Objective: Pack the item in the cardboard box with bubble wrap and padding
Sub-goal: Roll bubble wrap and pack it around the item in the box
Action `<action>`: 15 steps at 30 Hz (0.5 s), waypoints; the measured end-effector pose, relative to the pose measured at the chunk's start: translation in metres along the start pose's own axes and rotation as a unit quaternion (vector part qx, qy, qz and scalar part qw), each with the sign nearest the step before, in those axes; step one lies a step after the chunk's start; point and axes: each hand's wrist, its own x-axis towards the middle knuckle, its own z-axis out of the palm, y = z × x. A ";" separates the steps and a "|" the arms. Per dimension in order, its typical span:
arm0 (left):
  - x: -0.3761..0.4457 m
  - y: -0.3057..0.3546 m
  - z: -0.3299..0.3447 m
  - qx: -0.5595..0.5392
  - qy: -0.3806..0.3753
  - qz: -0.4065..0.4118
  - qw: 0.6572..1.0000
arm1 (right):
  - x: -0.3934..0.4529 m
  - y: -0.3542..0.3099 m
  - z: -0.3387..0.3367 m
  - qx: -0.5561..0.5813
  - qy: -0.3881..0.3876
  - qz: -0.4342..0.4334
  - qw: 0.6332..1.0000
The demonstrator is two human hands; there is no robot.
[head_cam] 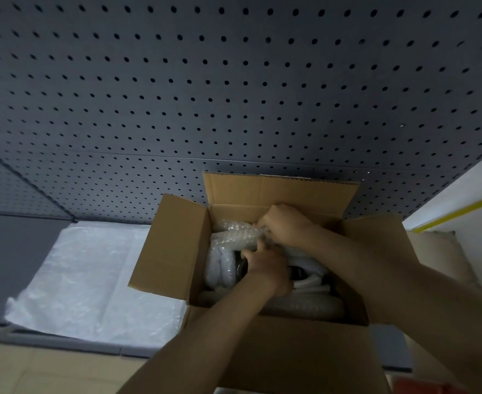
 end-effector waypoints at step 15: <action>0.003 -0.009 -0.002 -0.044 -0.035 0.039 0.998 | -0.045 0.042 0.023 -0.199 -0.007 -0.091 0.976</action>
